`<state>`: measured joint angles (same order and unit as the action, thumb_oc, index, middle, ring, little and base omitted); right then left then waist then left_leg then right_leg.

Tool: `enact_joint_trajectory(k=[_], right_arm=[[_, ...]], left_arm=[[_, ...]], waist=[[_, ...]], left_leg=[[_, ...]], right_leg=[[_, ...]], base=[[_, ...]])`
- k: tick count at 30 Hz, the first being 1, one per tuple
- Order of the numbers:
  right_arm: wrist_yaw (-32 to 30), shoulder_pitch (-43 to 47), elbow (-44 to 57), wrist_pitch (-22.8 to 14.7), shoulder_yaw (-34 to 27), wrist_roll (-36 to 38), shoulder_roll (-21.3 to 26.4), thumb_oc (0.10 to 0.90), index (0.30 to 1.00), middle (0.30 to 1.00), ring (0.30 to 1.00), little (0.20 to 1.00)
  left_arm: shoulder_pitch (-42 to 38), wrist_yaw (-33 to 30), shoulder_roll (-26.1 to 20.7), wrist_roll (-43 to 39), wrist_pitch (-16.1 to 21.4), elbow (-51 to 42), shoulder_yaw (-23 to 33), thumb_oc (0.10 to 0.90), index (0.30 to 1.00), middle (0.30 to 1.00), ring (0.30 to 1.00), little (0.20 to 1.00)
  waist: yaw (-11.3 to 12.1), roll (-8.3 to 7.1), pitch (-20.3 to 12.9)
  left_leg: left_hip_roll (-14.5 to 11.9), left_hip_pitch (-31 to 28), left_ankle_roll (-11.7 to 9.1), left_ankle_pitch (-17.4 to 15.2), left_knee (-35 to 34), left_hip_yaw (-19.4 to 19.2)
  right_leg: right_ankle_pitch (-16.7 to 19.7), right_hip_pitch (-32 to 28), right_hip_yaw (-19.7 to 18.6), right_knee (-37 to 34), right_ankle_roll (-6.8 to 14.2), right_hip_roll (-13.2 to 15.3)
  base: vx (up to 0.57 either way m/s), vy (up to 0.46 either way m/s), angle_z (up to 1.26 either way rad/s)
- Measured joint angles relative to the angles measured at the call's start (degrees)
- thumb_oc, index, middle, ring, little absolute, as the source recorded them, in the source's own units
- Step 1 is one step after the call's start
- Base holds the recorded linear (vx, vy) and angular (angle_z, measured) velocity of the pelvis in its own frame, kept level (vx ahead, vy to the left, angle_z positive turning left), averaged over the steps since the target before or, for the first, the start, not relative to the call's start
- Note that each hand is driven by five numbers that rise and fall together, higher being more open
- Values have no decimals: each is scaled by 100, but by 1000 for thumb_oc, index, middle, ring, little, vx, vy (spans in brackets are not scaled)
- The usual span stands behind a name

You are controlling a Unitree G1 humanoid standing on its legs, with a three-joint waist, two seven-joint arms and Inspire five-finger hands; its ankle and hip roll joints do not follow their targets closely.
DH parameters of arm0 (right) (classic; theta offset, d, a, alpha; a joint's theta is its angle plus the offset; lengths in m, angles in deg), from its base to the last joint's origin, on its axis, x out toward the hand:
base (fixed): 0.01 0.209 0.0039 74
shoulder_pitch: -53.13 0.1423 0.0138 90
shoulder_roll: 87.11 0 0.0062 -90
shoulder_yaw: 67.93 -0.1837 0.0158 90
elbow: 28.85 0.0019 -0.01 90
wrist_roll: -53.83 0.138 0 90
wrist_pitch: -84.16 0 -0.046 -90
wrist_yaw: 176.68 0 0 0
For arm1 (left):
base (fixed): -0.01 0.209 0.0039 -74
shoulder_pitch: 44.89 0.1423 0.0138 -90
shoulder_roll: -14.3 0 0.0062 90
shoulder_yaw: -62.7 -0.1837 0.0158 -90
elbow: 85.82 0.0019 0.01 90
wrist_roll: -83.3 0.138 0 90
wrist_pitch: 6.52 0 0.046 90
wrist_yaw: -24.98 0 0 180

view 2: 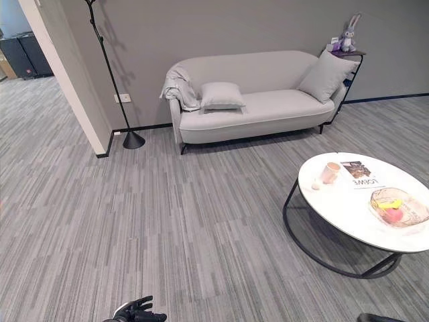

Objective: Hang the clothes on the sofa on the clothes rack.

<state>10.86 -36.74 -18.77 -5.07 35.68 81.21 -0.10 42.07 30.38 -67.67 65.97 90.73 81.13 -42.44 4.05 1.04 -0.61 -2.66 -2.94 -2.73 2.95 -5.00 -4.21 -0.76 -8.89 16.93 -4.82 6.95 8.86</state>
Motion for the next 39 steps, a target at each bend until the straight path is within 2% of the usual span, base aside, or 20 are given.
enact_joint_trajectory(k=[5,7,9,11,12,14,15,18,19,21,23,24,26,27,31,33,35,37,38,39], right_arm=[[-52,272,-28,-88,-194,116,15,800,900,900,900,900],[-65,560,-16,-217,-281,335,123,800,900,900,900,900],[-60,750,102,-331,-370,662,107,800,900,900,900,900],[-60,823,100,-355,-399,730,145,800,900,900,900,900],[-56,788,176,-347,-417,739,107,800,900,900,900,900],[2,800,243,-390,-451,908,-60,800,900,900,900,900],[12,814,249,-365,-539,999,-107,800,900,900,900,900],[58,839,177,-375,-660,1011,-116,800,900,900,900,900],[85,889,145,-374,-732,1054,-123,800,900,900,900,900],[86,849,133,-336,-832,1184,-129,800,900,900,900,900],[98,790,34,-253,-983,1258,-118,800,900,900,900,900],[98,752,-74,-224,-1038,1379,-39,800,900,900,900,900],[85,739,-174,-128,-1093,1403,69,800,900,900,900,900],[95,699,-247,-21,-1067,1397,227,800,900,900,900,900],[65,579,-327,24,-1089,1355,434,800,900,900,900,900],[30,462,-447,70,-1041,1343,422,800,900,900,900,900],[-65,399,-458,131,-640,1193,380,800,900,900,900,900],[-143,422,-381,125,-109,754,386,800,900,900,900,900],[-217,542,-361,119,156,343,362,800,900,900,900,900],[-231,592,-363,74,296,206,351,800,900,900,900,900]], left_arm=[[-221,-15,-60,126,-2,86,-229,800,900,900,900,900],[-386,-19,-3,248,-21,249,-316,800,900,900,900,900],[-459,9,-61,244,-11,333,-310,800,900,900,900,900],[-466,-6,-103,245,-7,349,-410,800,900,900,900,900],[-545,-29,-137,252,-5,353,-472,800,900,900,900,900],[-557,-45,-197,292,-51,420,-457,800,900,900,900,900],[-489,-58,-236,450,-87,467,-464,800,900,900,900,900],[-541,-94,-241,465,-103,524,-469,800,900,900,900,900],[-526,-117,-209,499,-98,594,-465,800,900,900,900,900],[-497,-126,-183,635,-100,608,-477,800,900,900,900,900],[-456,-128,-107,824,-109,694,-523,800,900,900,900,900],[-400,-108,50,939,-109,742,-602,800,900,900,900,900],[-345,-55,152,1115,-85,727,-685,800,900,900,900,900],[-311,18,183,1251,19,664,-724,800,900,900,900,900],[-326,1,205,1339,91,602,-962,800,900,900,900,900],[-358,5,156,1337,105,597,-928,800,900,900,900,900],[-396,-50,121,1318,102,504,-941,800,900,900,900,900],[-492,-147,92,1330,86,342,-931,800,900,900,900,900],[-583,-204,83,1310,78,202,-961,800,900,900,900,900],[-611,-212,61,1314,86,136,-1015,800,900,900,900,900]], waist=[[-259,64,398],[-324,205,662],[-429,62,875],[-418,106,908],[-408,97,867],[-524,40,914],[-596,13,919],[-641,-37,908],[-742,-40,878],[-877,30,852],[-1061,278,737],[-1127,552,728],[-1112,611,726],[-1141,615,655],[-1081,685,517],[-1025,621,487],[-900,532,479],[-673,374,457],[-442,152,516],[-422,13,529]], left_leg=[[172,20,163,-1,6,232],[127,-75,266,-61,2,329],[338,-250,357,-129,115,304],[355,-379,463,-135,38,300],[363,-450,501,-159,-25,310],[269,-423,530,-200,-24,278],[281,-419,554,-197,-39,236],[328,-473,490,-325,-31,119],[291,-505,455,-413,-36,134],[189,-615,331,-558,-33,197],[-164,-725,107,-787,-42,341],[-457,-857,19,-940,-51,438],[-538,-1106,-104,-799,-15,502],[-560,-1217,-236,-585,170,528],[-716,-1066,-474,-334,395,644],[-755,-862,-590,-424,874,760],[-802,-380,-784,-577,2099,788],[-805,351,-615,-328,3674,777],[-810,750,-434,-33,4552,598],[-821,868,-373,-102,4672,474]], right_leg=[[-327,341,-95,982,41,257],[-399,1004,-442,2397,37,388],[-236,1647,-743,3874,61,719],[-49,1827,-824,4313,34,795],[-240,1996,-884,4389,46,674],[-445,2105,-723,3667,-57,335],[-393,2155,-410,2877,-24,279],[-265,2244,-168,1863,160,274],[142,2228,-206,1057,218,202],[528,2159,-269,579,255,126],[1120,1938,-509,342,187,-270],[940,1668,-353,332,-138,-553],[696,1590,-310,682,-574,-682],[267,1596,-285,1023,-648,-681],[-145,1541,-136,1093,-688,-781],[-169,1400,-65,1022,-772,-816],[-286,1115,-13,829,-837,-922],[-417,874,-64,730,-1186,-995],[-286,618,-79,551,-1253,-956],[-288,517,-70,502,-1260,-913]], base=[[56,187,19],[57,147,1],[84,33,-4],[208,-26,-5],[263,-96,-20],[263,-130,-18],[310,-176,-8],[317,-134,-14],[301,-81,-9],[408,-122,10],[546,-195,32],[512,-198,36],[445,-230,11],[523,-315,3],[408,-274,11],[287,-198,16],[530,-457,9],[390,-351,-9],[347,-156,-6],[378,-85,3]])
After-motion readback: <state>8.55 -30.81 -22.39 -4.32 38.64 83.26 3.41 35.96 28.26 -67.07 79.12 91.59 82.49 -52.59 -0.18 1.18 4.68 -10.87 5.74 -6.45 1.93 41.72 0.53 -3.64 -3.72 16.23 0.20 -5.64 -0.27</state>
